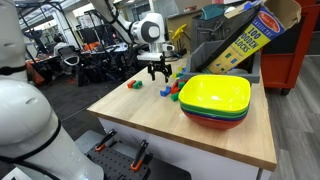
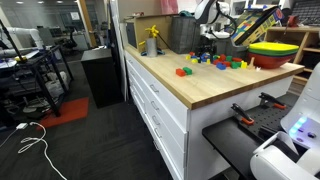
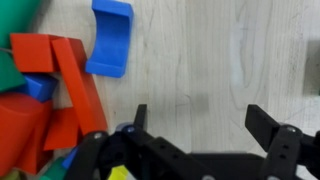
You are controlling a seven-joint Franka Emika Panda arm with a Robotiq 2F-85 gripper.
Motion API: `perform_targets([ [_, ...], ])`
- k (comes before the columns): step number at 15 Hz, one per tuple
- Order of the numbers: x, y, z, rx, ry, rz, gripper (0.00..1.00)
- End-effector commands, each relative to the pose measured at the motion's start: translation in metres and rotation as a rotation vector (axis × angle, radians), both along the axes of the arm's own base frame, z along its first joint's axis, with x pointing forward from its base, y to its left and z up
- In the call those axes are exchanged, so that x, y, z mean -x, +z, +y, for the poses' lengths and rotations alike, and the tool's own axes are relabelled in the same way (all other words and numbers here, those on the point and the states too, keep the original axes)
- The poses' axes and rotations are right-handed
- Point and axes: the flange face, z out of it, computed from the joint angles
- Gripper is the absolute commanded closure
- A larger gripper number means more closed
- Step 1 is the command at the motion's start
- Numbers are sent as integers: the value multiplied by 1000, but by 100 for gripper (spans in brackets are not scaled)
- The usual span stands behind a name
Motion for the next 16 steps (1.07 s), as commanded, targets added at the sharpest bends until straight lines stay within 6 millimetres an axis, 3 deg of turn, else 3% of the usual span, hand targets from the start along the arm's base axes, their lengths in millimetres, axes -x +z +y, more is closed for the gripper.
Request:
perform_targets([
  [1, 8, 11, -2, 74, -21, -16, 0],
  [7, 22, 21, 10, 177, -43, -8, 0],
  [16, 37, 5, 13, 193, -82, 32, 0],
])
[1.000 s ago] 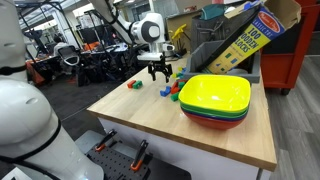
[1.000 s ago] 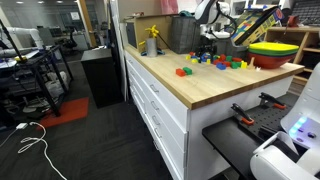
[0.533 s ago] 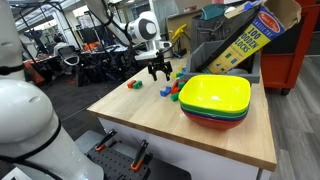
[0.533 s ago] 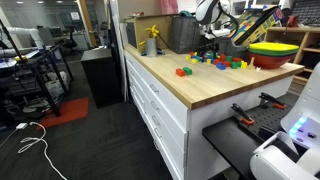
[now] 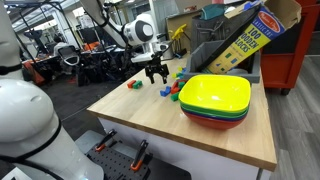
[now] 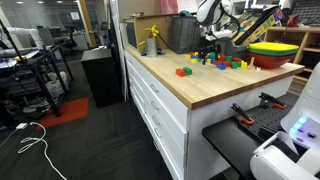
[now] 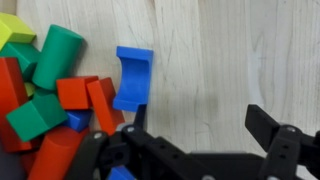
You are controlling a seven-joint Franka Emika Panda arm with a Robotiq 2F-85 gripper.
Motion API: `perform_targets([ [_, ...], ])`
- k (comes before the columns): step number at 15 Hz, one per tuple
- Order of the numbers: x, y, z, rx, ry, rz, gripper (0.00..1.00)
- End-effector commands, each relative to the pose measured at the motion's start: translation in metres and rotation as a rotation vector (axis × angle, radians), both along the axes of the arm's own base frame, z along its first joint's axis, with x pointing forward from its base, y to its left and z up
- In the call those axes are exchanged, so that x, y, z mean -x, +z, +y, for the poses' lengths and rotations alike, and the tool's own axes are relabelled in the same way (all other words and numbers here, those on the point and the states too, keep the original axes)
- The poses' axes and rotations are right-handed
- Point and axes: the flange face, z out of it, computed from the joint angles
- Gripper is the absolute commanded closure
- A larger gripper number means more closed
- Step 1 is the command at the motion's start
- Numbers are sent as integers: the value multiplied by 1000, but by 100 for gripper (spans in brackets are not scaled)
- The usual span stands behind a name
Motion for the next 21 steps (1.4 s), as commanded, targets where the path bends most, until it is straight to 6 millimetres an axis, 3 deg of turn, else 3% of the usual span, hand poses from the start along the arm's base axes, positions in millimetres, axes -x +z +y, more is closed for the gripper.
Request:
perform_targets([
  [1, 9, 0, -5, 27, -28, 4, 0],
  [15, 10, -12, -3, -11, -37, 22, 0],
  [21, 3, -12, 9, -96, -69, 12, 0],
])
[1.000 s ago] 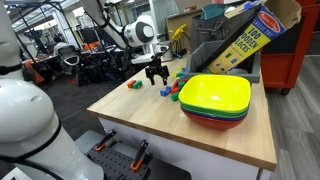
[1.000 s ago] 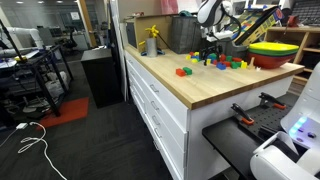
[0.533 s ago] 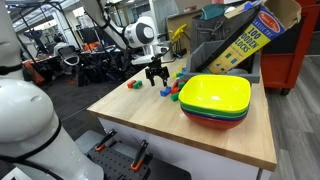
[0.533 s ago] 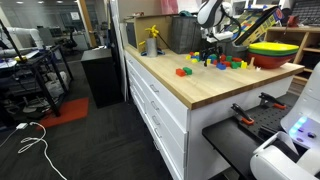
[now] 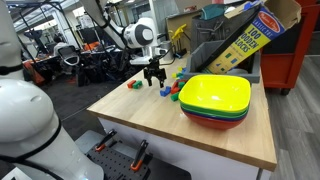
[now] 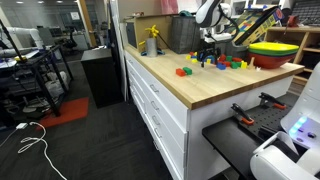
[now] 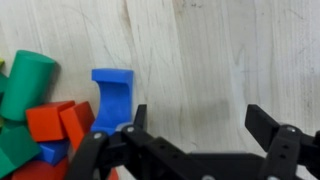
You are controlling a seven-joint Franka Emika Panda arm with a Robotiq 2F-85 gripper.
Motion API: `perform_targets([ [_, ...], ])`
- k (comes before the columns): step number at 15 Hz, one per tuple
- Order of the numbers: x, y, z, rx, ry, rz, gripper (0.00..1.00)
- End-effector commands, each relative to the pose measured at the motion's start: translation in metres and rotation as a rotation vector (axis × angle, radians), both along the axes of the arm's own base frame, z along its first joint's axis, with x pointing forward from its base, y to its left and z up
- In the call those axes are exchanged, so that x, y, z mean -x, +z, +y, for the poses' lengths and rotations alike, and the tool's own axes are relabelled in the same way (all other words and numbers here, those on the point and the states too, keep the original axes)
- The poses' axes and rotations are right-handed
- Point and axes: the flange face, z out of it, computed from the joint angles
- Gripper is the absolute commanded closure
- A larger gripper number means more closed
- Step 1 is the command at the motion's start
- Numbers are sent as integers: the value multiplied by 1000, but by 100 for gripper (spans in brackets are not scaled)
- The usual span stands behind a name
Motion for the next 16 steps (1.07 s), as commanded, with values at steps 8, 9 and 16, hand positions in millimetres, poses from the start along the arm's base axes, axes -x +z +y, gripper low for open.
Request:
perform_targets([
  [8, -3, 10, -4, 26, 11, -27, 0],
  [9, -4, 10, -6, 37, 17, -27, 0],
  [16, -10, 5, -12, 72, 47, -23, 0],
])
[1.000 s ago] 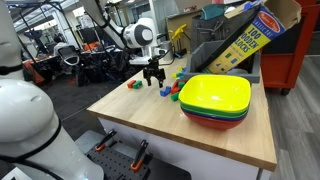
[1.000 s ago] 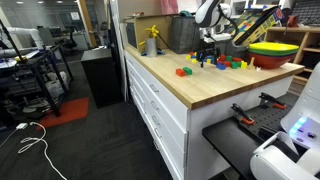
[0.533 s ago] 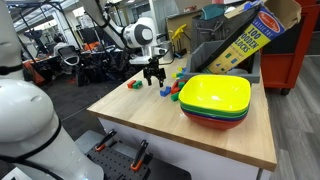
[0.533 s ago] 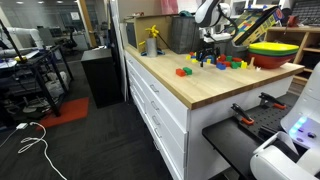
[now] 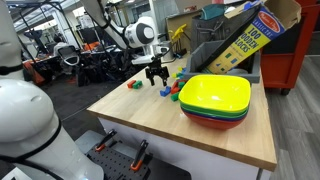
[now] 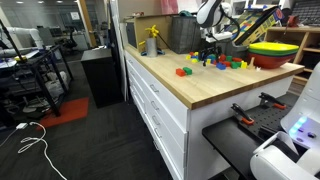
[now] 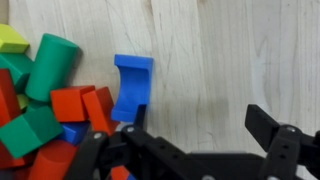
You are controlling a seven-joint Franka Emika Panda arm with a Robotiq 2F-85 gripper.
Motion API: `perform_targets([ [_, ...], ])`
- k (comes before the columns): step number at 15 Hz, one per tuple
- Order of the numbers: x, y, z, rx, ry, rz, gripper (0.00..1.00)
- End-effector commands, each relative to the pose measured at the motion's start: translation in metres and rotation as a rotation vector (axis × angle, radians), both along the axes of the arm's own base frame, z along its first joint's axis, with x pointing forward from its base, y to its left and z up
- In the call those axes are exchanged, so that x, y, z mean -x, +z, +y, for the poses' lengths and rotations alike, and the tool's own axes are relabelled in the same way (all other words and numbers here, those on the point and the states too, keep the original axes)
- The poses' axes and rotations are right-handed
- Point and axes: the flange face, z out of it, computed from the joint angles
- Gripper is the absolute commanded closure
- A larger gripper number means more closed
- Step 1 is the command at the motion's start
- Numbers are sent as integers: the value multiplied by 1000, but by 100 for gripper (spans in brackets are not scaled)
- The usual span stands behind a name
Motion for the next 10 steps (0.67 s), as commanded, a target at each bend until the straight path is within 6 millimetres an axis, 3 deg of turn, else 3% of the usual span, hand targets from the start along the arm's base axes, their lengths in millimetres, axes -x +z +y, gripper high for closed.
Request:
perform_targets([
  [1, -6, -1, -3, 21, 7, -9, 0],
  [10, -12, -14, 0, -25, 4, 5, 0],
])
